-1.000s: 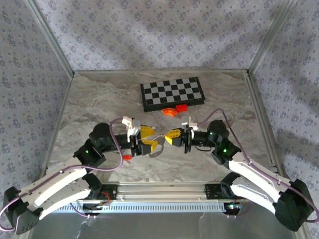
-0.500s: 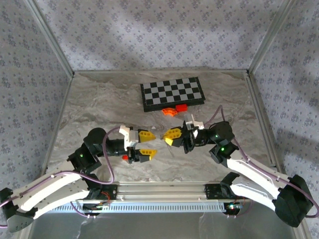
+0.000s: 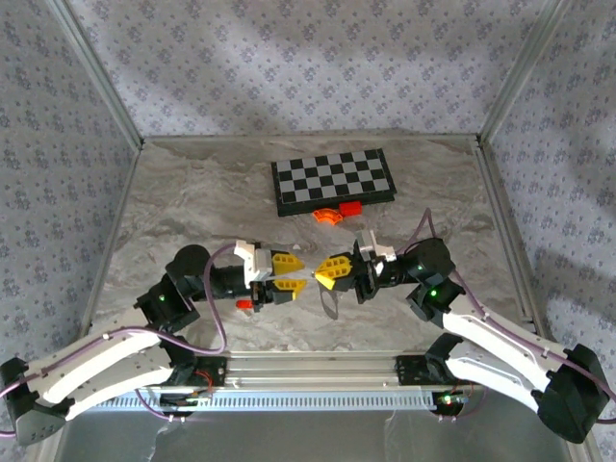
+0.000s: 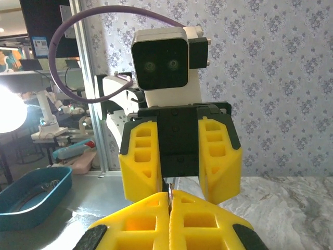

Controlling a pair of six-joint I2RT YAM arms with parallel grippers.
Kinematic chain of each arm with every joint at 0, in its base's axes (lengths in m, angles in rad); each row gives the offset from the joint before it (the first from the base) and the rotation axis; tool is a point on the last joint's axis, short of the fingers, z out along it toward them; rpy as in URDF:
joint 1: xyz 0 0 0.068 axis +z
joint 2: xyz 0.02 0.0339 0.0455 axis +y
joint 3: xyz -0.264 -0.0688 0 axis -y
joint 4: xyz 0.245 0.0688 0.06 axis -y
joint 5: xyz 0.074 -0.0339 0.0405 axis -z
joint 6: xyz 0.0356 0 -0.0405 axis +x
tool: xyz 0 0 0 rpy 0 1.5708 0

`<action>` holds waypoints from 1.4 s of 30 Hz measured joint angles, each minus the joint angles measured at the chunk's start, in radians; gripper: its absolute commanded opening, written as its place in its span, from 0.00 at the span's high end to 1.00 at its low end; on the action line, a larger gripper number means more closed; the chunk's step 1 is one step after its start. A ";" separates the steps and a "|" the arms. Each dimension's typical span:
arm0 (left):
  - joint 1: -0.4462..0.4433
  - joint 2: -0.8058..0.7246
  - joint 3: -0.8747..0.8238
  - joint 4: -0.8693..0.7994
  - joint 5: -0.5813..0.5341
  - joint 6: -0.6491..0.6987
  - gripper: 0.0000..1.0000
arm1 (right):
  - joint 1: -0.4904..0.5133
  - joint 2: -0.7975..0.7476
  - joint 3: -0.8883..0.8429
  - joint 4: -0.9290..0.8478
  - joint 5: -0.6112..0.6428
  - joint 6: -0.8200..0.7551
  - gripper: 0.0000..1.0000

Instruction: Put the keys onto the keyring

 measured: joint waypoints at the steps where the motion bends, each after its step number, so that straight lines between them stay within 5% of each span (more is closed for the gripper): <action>1: -0.004 0.006 0.003 0.002 0.003 0.000 0.65 | 0.000 0.000 0.000 -0.003 0.004 -0.005 1.00; 35: -0.025 0.058 0.031 0.050 0.024 0.001 0.84 | 0.021 -0.005 0.000 -0.007 0.024 -0.032 1.00; 42: -0.025 0.063 0.038 0.043 0.025 0.004 0.98 | 0.021 -0.006 0.000 -0.009 0.025 -0.041 1.00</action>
